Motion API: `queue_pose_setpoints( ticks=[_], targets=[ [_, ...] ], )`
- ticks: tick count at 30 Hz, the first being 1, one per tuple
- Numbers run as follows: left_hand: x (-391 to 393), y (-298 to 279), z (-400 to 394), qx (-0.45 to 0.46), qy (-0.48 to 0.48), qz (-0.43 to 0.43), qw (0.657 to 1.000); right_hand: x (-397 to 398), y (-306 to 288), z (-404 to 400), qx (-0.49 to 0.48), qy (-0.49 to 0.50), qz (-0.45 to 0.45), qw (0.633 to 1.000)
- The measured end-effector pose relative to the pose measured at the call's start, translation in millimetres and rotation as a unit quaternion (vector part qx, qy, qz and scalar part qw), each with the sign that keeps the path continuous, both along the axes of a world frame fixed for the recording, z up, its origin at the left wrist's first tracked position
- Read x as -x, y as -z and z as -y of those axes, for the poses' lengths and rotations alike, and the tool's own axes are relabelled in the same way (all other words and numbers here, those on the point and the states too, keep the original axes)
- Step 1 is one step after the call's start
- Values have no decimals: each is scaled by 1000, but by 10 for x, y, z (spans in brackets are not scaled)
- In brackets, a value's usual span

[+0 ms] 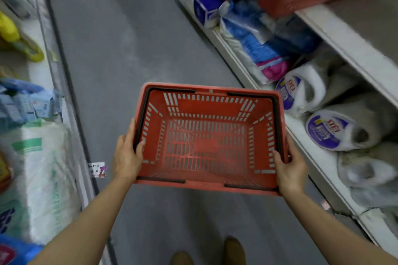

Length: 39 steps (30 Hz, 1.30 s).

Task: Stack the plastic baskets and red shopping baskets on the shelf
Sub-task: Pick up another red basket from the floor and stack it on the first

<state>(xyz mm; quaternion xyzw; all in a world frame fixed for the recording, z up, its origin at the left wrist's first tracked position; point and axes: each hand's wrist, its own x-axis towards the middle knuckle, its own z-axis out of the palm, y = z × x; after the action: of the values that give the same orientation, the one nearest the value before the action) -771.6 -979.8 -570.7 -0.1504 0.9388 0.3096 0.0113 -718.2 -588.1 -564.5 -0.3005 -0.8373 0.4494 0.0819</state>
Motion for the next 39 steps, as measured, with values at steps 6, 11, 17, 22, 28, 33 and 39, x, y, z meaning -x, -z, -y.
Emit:
queue_pose_setpoints(
  ticks=[6,11,17,22,28,33,39],
  targets=[
    [196,-1033,-441,1,23,-66,998,-51,-1086,-415,-27,28,-55,998],
    [155,-1773,-729,0,42,-103,994,-267,-1755,-735,-17,60,-78,995],
    [59,-2486,-1047,-8,66,-159,985,-641,-2617,-1036,-46,87,-126,987],
    [-19,-3204,-1301,-3,107,-204,973,-1041,-3368,-1233,-98,126,-155,975],
    [-98,-4253,-1839,-81,132,-266,951,-1468,-4292,-1612,-111,166,-219,955],
    [-212,-5047,-2354,-117,182,-294,931,-1873,-5034,-2078,-130,194,-278,932],
    [-788,-5812,-3251,-144,196,-378,893,-2530,-5788,-2719,-181,205,-334,902]
  ],
)
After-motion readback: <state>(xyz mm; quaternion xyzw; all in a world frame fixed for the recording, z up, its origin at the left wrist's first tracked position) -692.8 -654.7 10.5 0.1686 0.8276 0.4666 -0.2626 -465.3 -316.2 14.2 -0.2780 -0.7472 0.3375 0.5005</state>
